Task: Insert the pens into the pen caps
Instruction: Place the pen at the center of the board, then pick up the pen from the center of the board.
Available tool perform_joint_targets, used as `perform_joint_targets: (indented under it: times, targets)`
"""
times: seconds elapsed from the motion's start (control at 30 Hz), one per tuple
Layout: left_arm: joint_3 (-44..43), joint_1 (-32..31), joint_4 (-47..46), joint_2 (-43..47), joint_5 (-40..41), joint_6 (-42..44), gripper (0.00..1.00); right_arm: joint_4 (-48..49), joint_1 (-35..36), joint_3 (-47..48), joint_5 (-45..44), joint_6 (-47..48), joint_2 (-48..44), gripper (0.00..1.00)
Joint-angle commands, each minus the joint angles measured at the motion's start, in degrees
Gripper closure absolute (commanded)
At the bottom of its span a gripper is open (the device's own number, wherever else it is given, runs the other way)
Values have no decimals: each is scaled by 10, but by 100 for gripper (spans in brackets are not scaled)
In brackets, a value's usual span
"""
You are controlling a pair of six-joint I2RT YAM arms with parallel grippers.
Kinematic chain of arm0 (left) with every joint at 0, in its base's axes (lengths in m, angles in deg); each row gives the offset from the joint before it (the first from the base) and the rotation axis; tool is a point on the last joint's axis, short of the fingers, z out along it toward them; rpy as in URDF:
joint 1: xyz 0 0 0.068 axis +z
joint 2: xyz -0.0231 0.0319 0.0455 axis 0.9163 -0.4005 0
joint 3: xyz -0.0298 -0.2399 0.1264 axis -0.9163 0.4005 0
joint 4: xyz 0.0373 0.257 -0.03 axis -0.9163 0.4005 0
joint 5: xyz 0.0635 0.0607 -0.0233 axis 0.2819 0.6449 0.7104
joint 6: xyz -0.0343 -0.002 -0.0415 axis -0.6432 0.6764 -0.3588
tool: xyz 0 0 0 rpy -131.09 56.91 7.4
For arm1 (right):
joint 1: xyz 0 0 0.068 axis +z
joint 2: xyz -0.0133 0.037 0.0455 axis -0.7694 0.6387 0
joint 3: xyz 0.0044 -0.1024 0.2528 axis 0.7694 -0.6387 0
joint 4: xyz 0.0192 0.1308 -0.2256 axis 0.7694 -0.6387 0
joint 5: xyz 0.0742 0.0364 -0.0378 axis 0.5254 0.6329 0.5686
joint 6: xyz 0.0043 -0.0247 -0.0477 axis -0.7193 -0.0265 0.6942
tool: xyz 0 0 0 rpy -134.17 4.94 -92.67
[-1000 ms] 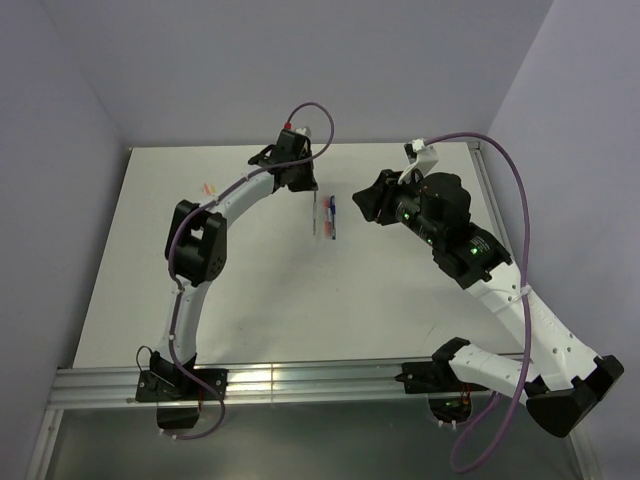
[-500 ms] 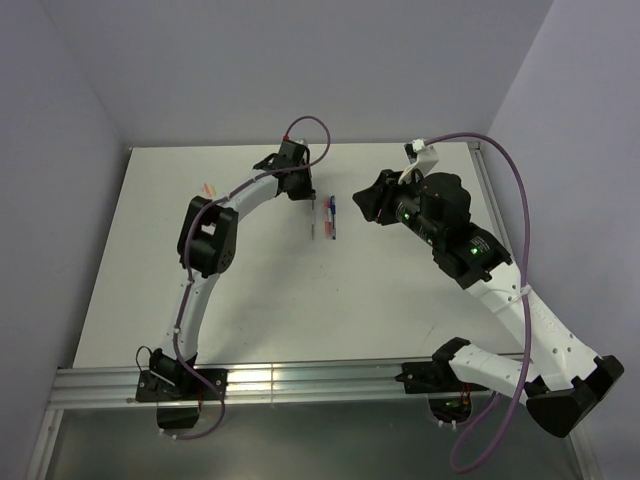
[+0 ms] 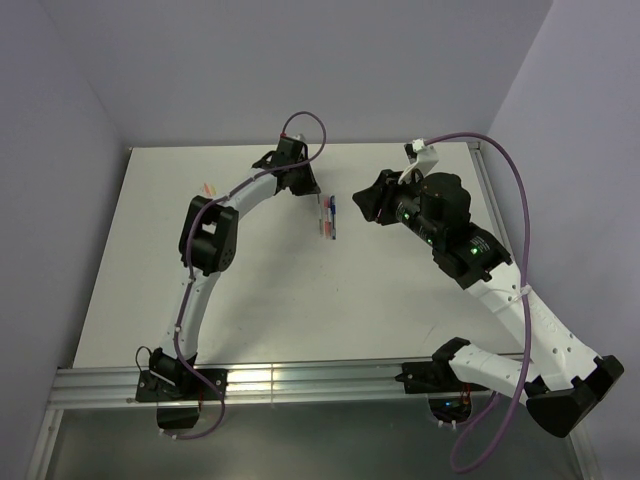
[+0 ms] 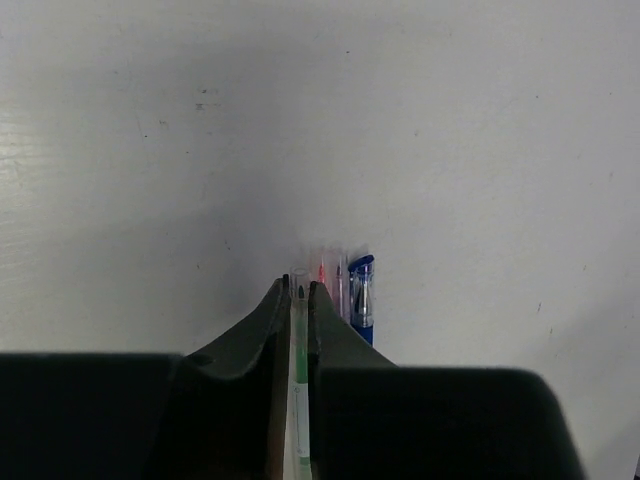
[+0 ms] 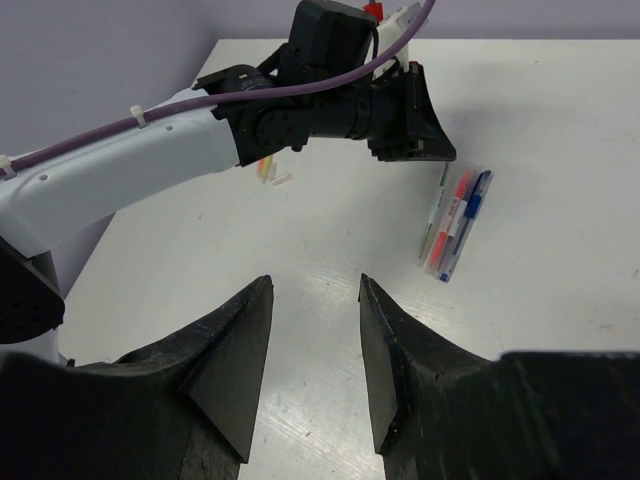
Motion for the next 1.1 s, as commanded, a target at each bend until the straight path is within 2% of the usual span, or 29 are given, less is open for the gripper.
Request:
perform_joint_targets:
  times: [0.0, 0.37, 0.5, 0.67, 0.77, 0.8, 0.9, 1.07]
  targets:
    - [-20, 1, -14, 0, -13, -8, 85, 11, -2, 6, -4, 8, -5, 52]
    - [-8, 3, -12, 30, -8, 10, 71, 11, -2, 6, -1, 10, -5, 52]
    - [1, 5, -3, 62, 16, 17, 72, 10, -2, 6, -1, 11, -4, 52]
    - [100, 34, -4, 154, 91, 33, 72, 10, -2, 7, 1, 11, -5, 52]
    - [146, 58, 33, 213, 160, 68, 72, 8, -2, 9, 7, 11, -1, 52]
    - [155, 64, 45, 235, 215, 82, 71, 9, -2, 10, 10, 11, 1, 52]
    - [210, 92, 75, 274, 276, 79, 70, 12, -2, 9, 19, 10, 4, 52]
    - [232, 168, 97, 278, 300, 78, 70, 12, -2, 11, 38, 9, 7, 52]
